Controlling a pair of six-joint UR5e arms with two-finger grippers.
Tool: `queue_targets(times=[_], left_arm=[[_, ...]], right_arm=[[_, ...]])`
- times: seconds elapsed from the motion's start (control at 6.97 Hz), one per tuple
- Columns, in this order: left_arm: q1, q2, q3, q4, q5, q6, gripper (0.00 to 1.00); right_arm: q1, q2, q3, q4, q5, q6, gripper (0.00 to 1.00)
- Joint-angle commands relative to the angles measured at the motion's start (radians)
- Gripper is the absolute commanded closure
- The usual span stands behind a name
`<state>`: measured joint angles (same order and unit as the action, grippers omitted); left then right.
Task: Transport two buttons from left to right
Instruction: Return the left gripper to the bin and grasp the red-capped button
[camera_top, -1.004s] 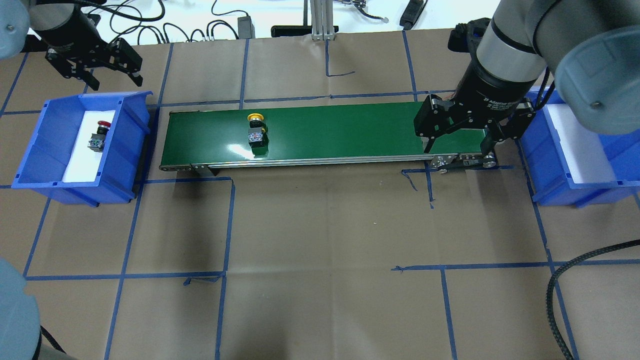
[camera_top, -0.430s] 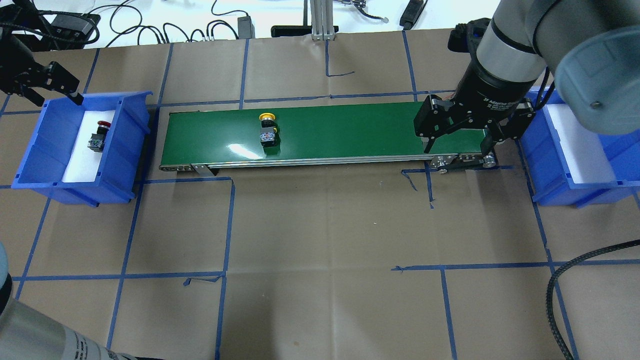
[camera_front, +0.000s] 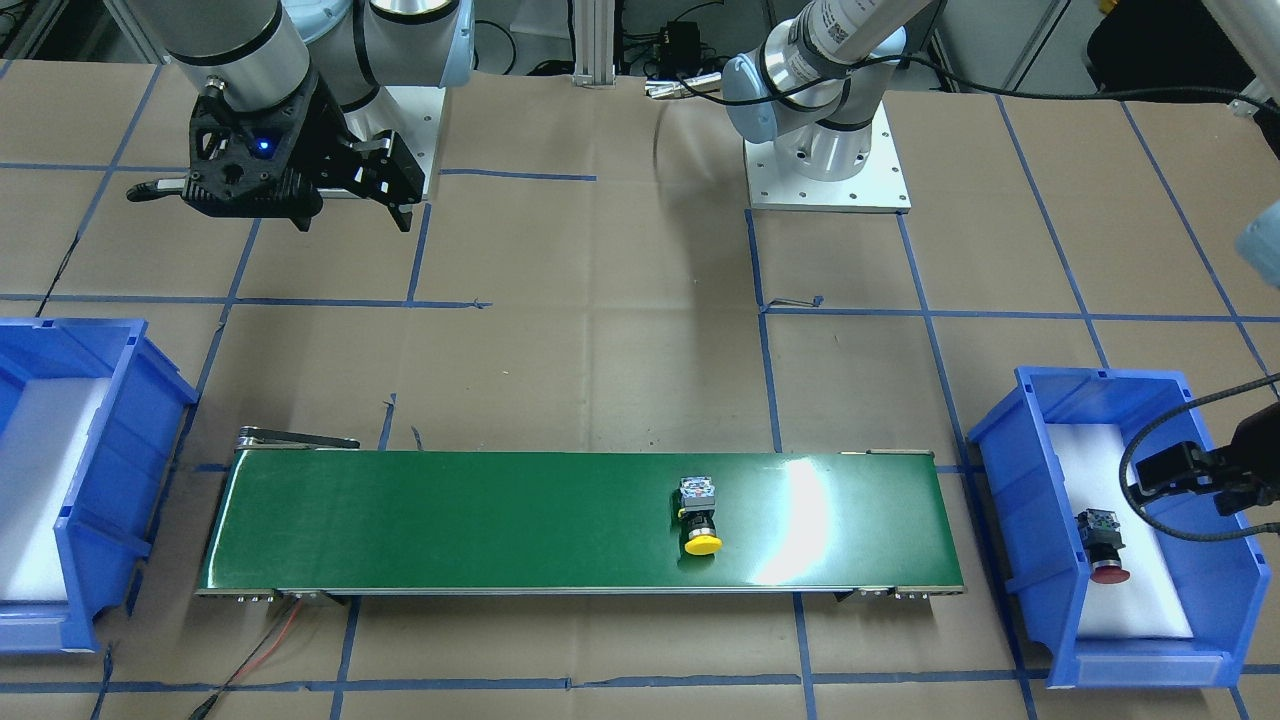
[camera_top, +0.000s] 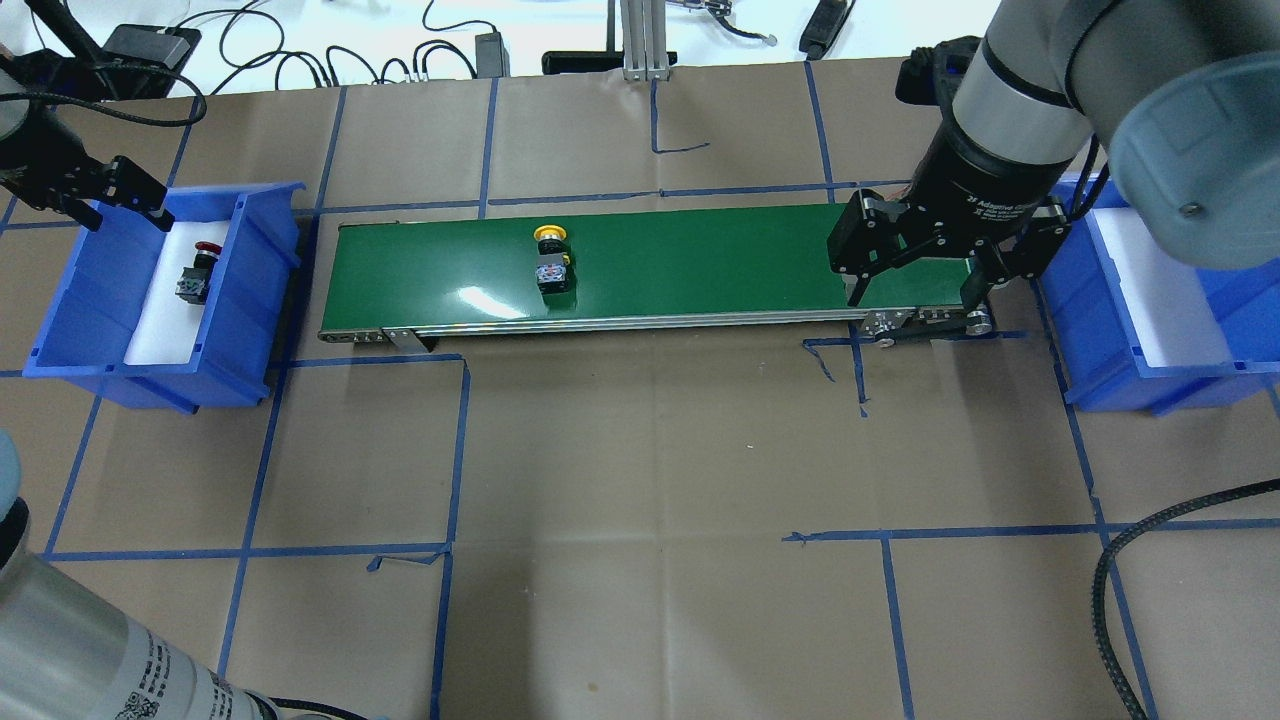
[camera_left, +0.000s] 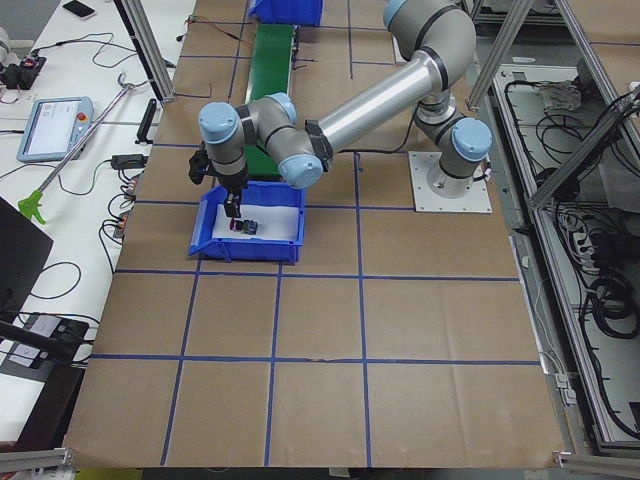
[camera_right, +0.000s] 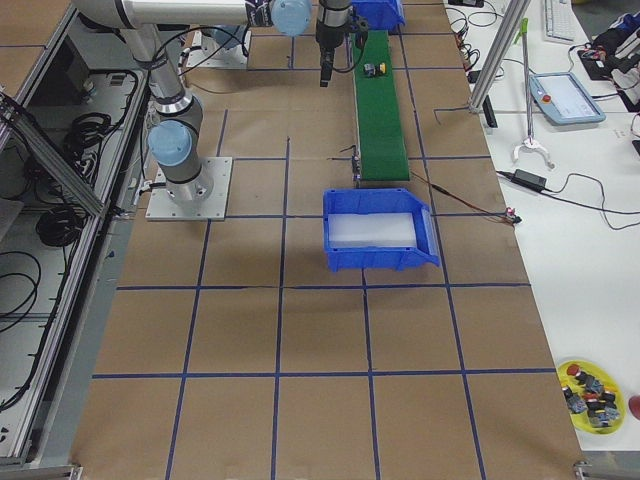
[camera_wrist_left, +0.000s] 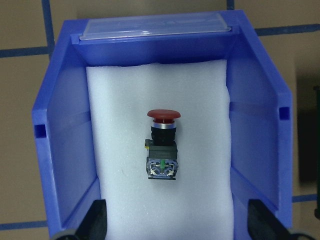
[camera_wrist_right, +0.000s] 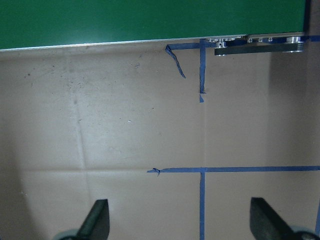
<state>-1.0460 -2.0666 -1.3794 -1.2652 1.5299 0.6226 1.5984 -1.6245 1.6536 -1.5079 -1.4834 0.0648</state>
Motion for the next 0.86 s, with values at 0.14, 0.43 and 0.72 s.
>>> queue_targets(times=[0.14,0.43,0.72], left_arm=[[-0.003,-0.053,-0.094,0.169,0.003,0.008,0.0],[-0.005,-0.102,-0.125,0.243,0.001,0.005,0.0],[-0.006,-0.116,-0.119,0.244,0.003,0.002,0.01]], right_arm=[[0.0,0.0,0.0,0.0,0.0,0.0,0.0],[0.0,0.0,0.0,0.0,0.0,0.0,0.0],[0.0,0.0,0.0,0.0,0.0,0.0,0.0]])
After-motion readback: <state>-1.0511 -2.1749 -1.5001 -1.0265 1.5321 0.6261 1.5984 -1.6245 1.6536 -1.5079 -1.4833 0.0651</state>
